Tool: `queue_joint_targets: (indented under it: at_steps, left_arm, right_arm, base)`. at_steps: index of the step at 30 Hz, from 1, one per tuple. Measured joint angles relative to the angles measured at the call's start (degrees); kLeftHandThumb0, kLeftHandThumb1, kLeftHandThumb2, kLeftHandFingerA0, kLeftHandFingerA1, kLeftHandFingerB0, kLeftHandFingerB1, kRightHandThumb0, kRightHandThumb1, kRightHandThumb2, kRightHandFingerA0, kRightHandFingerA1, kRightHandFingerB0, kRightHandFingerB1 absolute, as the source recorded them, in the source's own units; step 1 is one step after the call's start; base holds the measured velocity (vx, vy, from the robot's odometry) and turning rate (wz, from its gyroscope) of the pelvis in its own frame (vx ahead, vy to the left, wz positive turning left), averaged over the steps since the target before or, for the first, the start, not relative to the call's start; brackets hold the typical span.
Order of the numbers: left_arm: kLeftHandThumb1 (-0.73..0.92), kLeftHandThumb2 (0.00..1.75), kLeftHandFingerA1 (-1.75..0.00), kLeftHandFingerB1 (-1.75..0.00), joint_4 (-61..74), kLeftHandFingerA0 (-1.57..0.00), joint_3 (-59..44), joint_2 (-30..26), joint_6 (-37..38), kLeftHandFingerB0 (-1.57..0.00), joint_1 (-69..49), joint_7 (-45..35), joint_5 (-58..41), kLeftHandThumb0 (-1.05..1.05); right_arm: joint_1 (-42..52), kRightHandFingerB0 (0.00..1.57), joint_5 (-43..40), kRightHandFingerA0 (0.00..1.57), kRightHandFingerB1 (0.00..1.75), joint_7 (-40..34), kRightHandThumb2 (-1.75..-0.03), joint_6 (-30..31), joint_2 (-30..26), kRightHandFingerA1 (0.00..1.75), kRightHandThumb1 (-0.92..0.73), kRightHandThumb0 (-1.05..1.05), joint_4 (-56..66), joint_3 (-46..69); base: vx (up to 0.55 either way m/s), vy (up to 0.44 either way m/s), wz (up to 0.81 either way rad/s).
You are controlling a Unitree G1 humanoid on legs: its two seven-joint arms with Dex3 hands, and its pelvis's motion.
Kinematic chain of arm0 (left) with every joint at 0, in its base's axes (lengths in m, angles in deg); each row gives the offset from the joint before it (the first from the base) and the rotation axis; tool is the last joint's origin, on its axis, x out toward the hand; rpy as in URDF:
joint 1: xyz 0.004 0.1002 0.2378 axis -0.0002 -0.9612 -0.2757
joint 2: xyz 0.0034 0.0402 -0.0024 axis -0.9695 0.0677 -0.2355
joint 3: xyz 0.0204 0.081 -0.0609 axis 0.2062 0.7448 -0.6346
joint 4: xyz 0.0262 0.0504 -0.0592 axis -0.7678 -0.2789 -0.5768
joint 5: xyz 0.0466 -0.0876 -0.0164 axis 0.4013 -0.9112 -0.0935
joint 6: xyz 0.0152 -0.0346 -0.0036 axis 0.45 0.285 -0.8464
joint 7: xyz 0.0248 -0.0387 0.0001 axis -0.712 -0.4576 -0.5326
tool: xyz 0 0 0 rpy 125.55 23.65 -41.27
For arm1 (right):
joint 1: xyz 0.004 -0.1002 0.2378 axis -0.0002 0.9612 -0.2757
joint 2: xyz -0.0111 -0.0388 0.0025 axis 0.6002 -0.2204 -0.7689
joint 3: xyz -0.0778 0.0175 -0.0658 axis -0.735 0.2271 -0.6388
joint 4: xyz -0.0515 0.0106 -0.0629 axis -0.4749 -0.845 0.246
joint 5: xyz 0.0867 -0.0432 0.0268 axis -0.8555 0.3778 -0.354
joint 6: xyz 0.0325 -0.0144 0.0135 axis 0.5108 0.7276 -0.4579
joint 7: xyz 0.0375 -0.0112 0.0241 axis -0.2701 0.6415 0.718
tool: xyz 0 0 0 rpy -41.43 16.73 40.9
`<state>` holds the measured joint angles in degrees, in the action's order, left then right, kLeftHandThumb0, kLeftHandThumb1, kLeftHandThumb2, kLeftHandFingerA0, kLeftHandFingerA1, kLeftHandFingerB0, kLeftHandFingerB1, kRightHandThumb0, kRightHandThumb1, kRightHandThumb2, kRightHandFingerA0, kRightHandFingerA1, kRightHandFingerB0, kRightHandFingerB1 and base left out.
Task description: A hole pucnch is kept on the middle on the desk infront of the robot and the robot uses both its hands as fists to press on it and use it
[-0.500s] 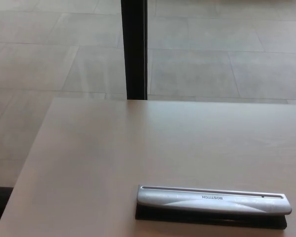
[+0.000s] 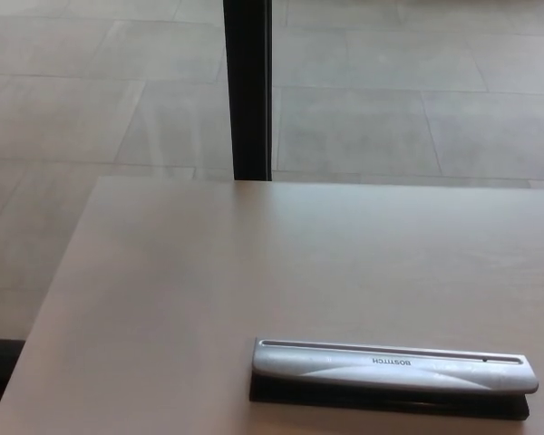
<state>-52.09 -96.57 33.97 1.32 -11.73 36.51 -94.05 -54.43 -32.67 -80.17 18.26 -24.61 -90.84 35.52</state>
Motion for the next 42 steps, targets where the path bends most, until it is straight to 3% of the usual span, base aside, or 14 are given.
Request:
queue_joint_targets:
  at_steps: [2, 4, 7, 8, 9, 10, 11, 13, 24, 27, 31, 32, 40, 42]
  left_arm:
    - [0.72, 0.68, -0.73, -0.54, 4.31, -0.93, 0.15, -0.72, -0.7, -0.58, 5.08, 0.81, -0.1, -0.32]
    - [0.71, 0.78, -0.94, -0.56, 8.33, -0.86, 0.69, -0.83, -1.18, -0.59, 9.03, 1.26, -0.23, -0.17]
    - [0.77, 0.82, -1.56, -0.84, 14.03, -0.81, 2.48, -0.47, -1.68, -0.75, 13.23, 1.55, -0.37, -0.03]
    - [0.74, 0.88, -1.65, -0.92, 15.49, -0.85, 3.06, -0.27, -1.74, -0.78, 14.1, 1.55, -0.44, -0.01]
    - [0.63, 1.05, -1.36, -0.94, 17.2, -1.16, 3.78, 0.08, -1.84, -0.81, 15.03, 1.54, -0.53, -0.07]
    - [0.78, 0.87, -1.75, -1.1, 17.94, -0.9, 4.13, 0.27, -1.88, -0.78, 15.41, 1.54, -0.56, -0.06]
    - [0.66, 1.05, -1.41, -1.03, 20.77, -1.21, 5.57, 1.32, -2.01, -0.83, 16.59, 1.53, -0.66, -0.17]
    - [0.65, 0.95, -1.75, -1.35, 23.41, -0.93, 7.4, 2.4, -2.07, -0.74, 17.42, 1.45, -0.75, -0.16]
    - [0.65, 1.0, -1.75, -1.32, 38.74, -0.96, 25.28, 10.66, -2.28, -0.79, 16.86, -0.48, -1.29, -0.25]
    - [0.71, 0.91, -1.75, -1.22, 42.59, -0.89, 32.37, 13.95, -2.77, -0.73, 14.83, -1.3, -1.74, -0.27]
    - [0.74, 0.92, -1.75, -1.47, 44.93, -0.89, 40.01, 18.8, -4.09, -0.62, 11.21, -1.8, -2.5, -0.26]
    - [0.74, 0.94, -1.75, -1.49, 45.17, -0.88, 41.93, 19.79, -4.67, -0.63, 10.26, -1.92, -2.64, -0.25]
    - [0.75, 0.91, -1.75, -1.57, 41.58, -0.88, 50.17, 25.47, -8.69, -0.59, 5.94, -2.24, -3.66, -0.29]
    - [0.76, 0.93, -1.75, -1.58, 40.12, -0.85, 51.03, 25.47, -9.18, -0.56, 5.59, -2.2, -3.71, -0.3]
  right_arm:
    - [-3.67, 0.41, -1.19, 1.25, 0.55, -0.66, -0.63, 1.26, -1.17, 0.66, -0.69, -0.67, 4.32, 0.18]
    - [-6.52, 0.86, -2.11, 1.36, 0.61, -1.14, -0.76, 2.2, -1.73, 0.81, -0.57, -0.53, 8.19, -0.02]
    - [-9.39, 1.11, -3.0, 1.35, 0.69, -1.51, -0.9, 3.24, -1.73, 1.3, -0.45, -0.39, 13.58, -1.2]
    - [-9.99, 1.07, -3.31, 1.36, 0.78, -1.66, -0.92, 3.57, -1.7, 1.34, -0.46, -0.31, 15.15, -1.69]
    - [-10.6, 0.99, -3.66, 1.27, 0.92, -1.8, -0.93, 3.9, -1.59, 1.44, -0.51, -0.28, 17.11, -2.28]
    - [-10.85, 0.93, -3.78, 1.23, 1.06, -1.86, -0.97, 4.06, -1.53, 1.55, -0.53, -0.22, 17.96, -2.57]
    - [-11.65, 0.86, -4.18, 1.1, 1.18, -2.1, -1.04, 4.61, -0.91, 1.66, -0.56, -0.18, 21.29, -3.96]
    - [-12.09, 0.83, -4.42, 1.0, 1.34, -2.29, -1.13, 5.18, -0.12, 1.74, -0.59, -0.11, 24.64, -5.71]
    - [-7.6, 0.8, -5.44, 1.14, 1.36, -1.47, -1.31, 7.47, 8.97, 1.75, -0.66, -0.01, 45.11, -23.12]
    - [-3.24, 0.63, -5.96, 1.19, 1.22, -0.33, -1.09, 7.93, 12.31, 1.75, -0.73, -0.16, 49.63, -30.6]
    - [2.61, 0.68, -5.72, 1.17, 1.34, 1.08, -1.22, 8.62, 14.15, 1.75, -0.72, -0.1, 51.75, -39.17]
    - [4.08, 0.55, -5.41, 1.03, 1.63, 1.46, -1.22, 8.77, 14.27, 1.75, -0.7, -0.1, 51.75, -41.26]
    - [7.78, 0.81, -1.43, 1.19, 1.47, 3.15, -1.38, 8.77, 15.06, 1.75, -0.64, -0.1, 47.26, -51.17]
    - [7.71, 0.68, -0.13, 1.09, 1.75, 3.19, -1.39, 8.67, 15.26, 1.75, -0.59, -0.17, 46.29, -52.4]
  base:
    - [0.0, 0.0, 0.0]
    - [0.0, 0.0, 0.0]
    - [0.0, 0.0, 0.0]
    - [0.0, 0.0, 0.0]
    - [0.0, 0.0, 0.0]
    - [0.0, 0.0, 0.0]
    - [0.0, 0.0, 0.0]
    - [0.0, 0.0, 0.0]
    - [0.0, 0.0, 0.0]
    - [0.0, 0.0, 0.0]
    - [0.0, 0.0, 0.0]
    - [0.0, 0.0, 0.0]
    - [0.0, 0.0, 0.0]
    - [0.0, 0.0, 0.0]
